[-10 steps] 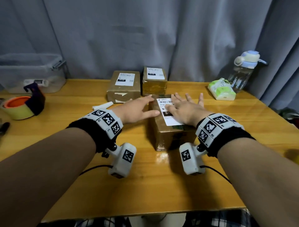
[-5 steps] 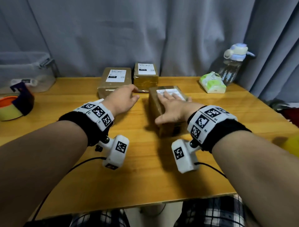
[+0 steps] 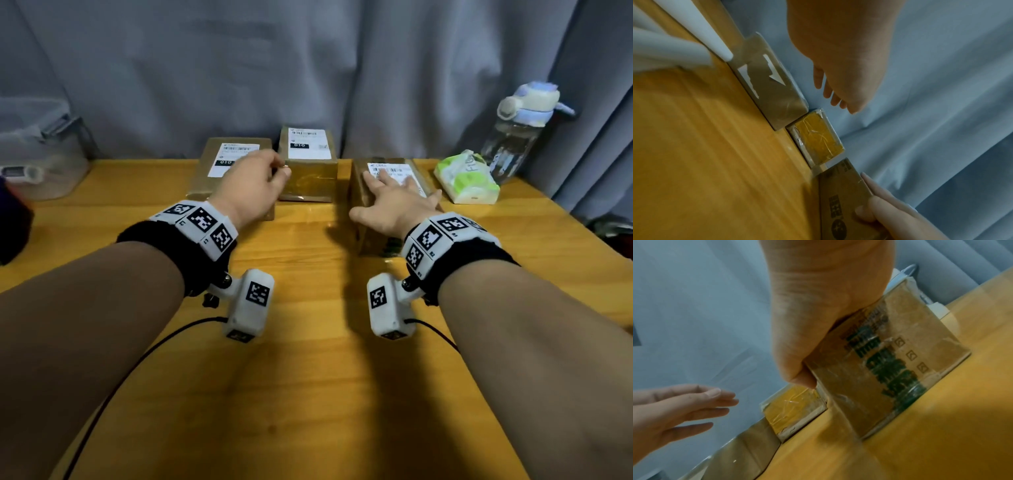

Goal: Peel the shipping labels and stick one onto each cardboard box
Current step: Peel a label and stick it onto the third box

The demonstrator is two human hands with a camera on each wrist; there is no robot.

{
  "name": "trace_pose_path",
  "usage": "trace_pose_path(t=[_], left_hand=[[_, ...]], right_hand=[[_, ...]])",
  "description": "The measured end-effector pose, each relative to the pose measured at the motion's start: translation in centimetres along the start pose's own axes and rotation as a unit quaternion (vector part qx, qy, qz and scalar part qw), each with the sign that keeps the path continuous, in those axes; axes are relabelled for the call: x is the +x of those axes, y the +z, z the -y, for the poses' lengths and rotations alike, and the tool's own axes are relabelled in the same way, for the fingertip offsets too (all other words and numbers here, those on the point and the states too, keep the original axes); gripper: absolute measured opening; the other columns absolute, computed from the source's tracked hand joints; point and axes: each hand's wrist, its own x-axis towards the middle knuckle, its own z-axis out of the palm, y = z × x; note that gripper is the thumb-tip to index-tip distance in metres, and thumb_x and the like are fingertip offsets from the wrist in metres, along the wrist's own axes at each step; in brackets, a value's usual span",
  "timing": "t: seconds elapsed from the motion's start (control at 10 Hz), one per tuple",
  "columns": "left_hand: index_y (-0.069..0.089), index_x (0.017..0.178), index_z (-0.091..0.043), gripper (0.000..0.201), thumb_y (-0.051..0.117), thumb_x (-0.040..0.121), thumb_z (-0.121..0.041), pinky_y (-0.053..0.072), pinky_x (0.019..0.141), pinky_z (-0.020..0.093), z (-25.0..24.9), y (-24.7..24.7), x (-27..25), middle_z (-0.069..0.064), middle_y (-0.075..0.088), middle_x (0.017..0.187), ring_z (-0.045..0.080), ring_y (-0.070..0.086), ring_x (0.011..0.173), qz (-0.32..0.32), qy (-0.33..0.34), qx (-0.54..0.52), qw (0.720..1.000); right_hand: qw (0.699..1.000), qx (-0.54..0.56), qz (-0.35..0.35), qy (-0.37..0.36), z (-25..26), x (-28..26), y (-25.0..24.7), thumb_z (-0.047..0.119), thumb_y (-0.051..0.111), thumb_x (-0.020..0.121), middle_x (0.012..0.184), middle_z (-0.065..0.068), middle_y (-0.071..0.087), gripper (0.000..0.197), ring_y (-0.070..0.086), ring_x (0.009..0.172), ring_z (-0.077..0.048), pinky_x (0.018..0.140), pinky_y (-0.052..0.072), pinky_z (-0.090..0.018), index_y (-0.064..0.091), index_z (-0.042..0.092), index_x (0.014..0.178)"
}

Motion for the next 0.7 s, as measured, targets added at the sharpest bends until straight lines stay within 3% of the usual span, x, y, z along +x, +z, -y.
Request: trace_pose_path(t=[0.1, 0.3, 0.5, 0.6, 0.7], left_hand=[[0.059, 0.116, -0.011, 0.031, 0.046, 0.095, -0.029, 0.039, 0.098, 0.033, 0.4, 0.1, 2.6, 0.010, 0.059, 0.122, 0.026, 0.053, 0.114, -0.019, 0.010, 0.001, 1.000], [0.060, 0.114, -0.015, 0.028, 0.044, 0.095, -0.029, 0.036, 0.095, 0.028, 1.7, 0.3, 6.6, 0.007, 0.059, 0.122, 0.023, 0.051, 0.115, -0.032, -0.003, 0.020, 0.999], [0.059, 0.113, -0.014, 0.028, 0.045, 0.095, -0.030, 0.038, 0.095, 0.031, 2.5, 0.8, 8.1, 0.009, 0.058, 0.123, 0.025, 0.052, 0.113, -0.006, -0.021, 0.032, 0.999], [0.059, 0.112, -0.013, 0.028, 0.045, 0.095, -0.030, 0.038, 0.093, 0.030, 2.6, 0.5, 7.6, 0.010, 0.058, 0.122, 0.026, 0.053, 0.112, -0.001, -0.034, 0.034, 0.999], [0.060, 0.110, -0.011, 0.028, 0.045, 0.095, -0.030, 0.038, 0.092, 0.030, 2.2, -0.4, 6.9, 0.012, 0.060, 0.120, 0.028, 0.053, 0.111, -0.013, -0.033, 0.032, 0.999]], right_hand=[[1.000, 0.000, -0.005, -0.006, 0.3, 3.3, -0.3, 0.061, 0.045, 0.082, 0.161, 0.010, 0.001, 0.080, -0.002, 0.148, -0.030, 0.107, -0.004, -0.071, 0.007, 0.042, 0.149], [0.999, 0.037, -0.004, -0.023, 0.8, 9.4, -1.2, 0.054, 0.017, 0.093, 0.161, 0.009, 0.002, 0.058, -0.001, 0.148, -0.027, 0.112, -0.009, -0.063, 0.011, 0.042, 0.149], [0.998, 0.057, -0.026, -0.030, 2.5, 11.5, -1.4, 0.050, 0.012, 0.094, 0.161, 0.007, 0.006, 0.056, 0.002, 0.148, -0.030, 0.113, -0.010, -0.062, 0.017, 0.039, 0.149], [0.996, 0.078, -0.037, -0.034, 2.8, 11.8, -1.4, 0.043, 0.014, 0.094, 0.159, 0.003, 0.017, 0.056, 0.010, 0.147, -0.031, 0.113, -0.008, -0.062, 0.030, 0.033, 0.147], [0.988, 0.122, -0.089, -0.036, 3.3, 10.8, -1.9, 0.035, 0.021, 0.092, 0.143, -0.009, 0.047, 0.050, 0.035, 0.136, -0.031, 0.114, -0.003, -0.060, 0.054, 0.020, 0.125]])
